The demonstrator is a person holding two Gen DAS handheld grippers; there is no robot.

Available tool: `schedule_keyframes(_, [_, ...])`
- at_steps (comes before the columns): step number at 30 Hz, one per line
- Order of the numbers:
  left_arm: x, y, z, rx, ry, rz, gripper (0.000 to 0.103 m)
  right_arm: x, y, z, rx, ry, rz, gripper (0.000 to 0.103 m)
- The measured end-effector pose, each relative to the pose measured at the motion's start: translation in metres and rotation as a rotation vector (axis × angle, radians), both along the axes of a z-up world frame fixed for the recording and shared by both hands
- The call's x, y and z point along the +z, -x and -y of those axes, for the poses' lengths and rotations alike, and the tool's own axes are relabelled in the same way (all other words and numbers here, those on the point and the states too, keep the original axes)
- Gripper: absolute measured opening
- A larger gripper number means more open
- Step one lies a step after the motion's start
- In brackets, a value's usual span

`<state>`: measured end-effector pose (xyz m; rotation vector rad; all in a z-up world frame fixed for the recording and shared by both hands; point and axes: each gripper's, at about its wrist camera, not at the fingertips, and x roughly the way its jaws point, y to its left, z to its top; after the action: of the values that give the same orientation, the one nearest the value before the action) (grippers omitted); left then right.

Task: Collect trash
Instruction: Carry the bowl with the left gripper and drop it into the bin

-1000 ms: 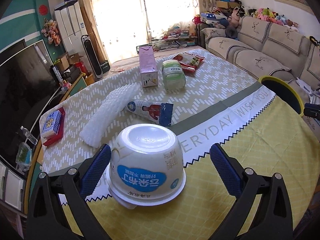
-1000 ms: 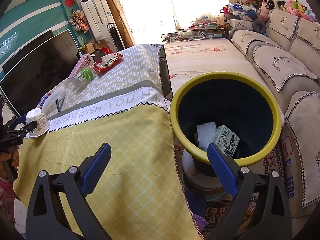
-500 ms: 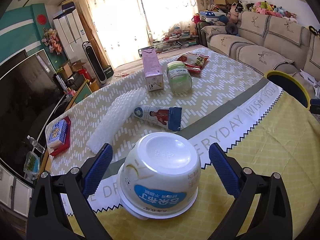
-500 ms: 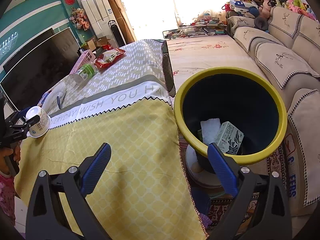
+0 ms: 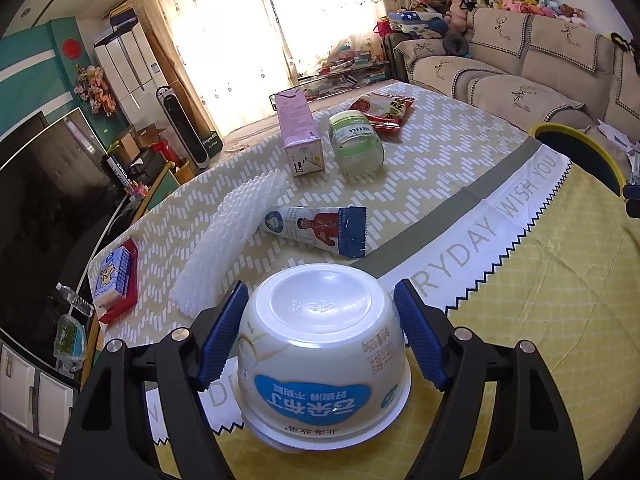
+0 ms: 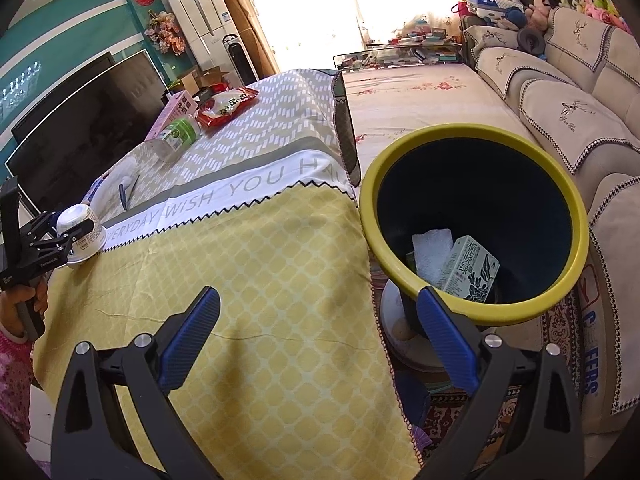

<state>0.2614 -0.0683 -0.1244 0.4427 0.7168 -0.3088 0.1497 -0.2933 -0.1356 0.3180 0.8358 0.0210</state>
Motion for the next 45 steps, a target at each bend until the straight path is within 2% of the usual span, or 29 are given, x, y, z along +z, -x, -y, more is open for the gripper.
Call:
schedule_keyframes(3, [-0.006,0.003,0.007,-0.02,-0.079,0.015,0.077,-0.005,-0.002,0.0,0.016,-0.006,-0.021,0.094])
schedule_keyframes(6, [-0.007,0.004,0.009,-0.026,-0.101,0.026,0.077,-0.006,0.0,-0.001,0.021,-0.011,-0.017,0.094])
schedule_keyframes(8, [-0.003,0.003,0.008,-0.032,-0.084,0.013,0.076,-0.004,0.001,-0.001,0.022,-0.018,-0.008,0.094])
schedule_keyframes(10, [0.007,0.006,0.009,-0.034,-0.071,0.033,0.076,0.001,0.004,-0.001,0.023,-0.021,0.015,0.094])
schedule_keyframes(15, [0.058,0.016,0.011,-0.038,0.03,0.088,0.076,0.013,0.01,0.001,0.021,-0.026,0.057,0.094])
schedule_keyframes(21, [0.103,0.03,0.041,-0.07,0.09,0.099,0.076,0.018,0.017,0.006,0.021,-0.045,0.084,0.094])
schedule_keyframes(24, [0.11,0.039,0.075,-0.121,0.11,0.096,0.076,0.021,0.024,0.019,-0.002,-0.052,0.102,0.094])
schedule_keyframes(28, [0.107,0.049,0.139,-0.246,0.166,0.055,0.076,0.027,0.04,0.045,-0.07,-0.036,0.127,0.094])
schedule_keyframes(33, [0.088,0.05,0.237,-0.415,0.213,-0.031,0.076,0.034,0.073,0.094,-0.22,0.011,0.147,0.094])
schedule_keyframes(37, [0.064,0.046,0.313,-0.507,0.2,-0.084,0.076,0.031,0.1,0.132,-0.331,0.011,0.14,0.094])
schedule_keyframes(41, [0.037,0.033,0.375,-0.55,0.178,-0.141,0.076,0.023,0.116,0.155,-0.388,0.0,0.125,0.094])
schedule_keyframes(45, [0.01,0.011,0.42,-0.54,0.157,-0.191,0.077,0.014,0.121,0.166,-0.407,-0.018,0.114,0.094])
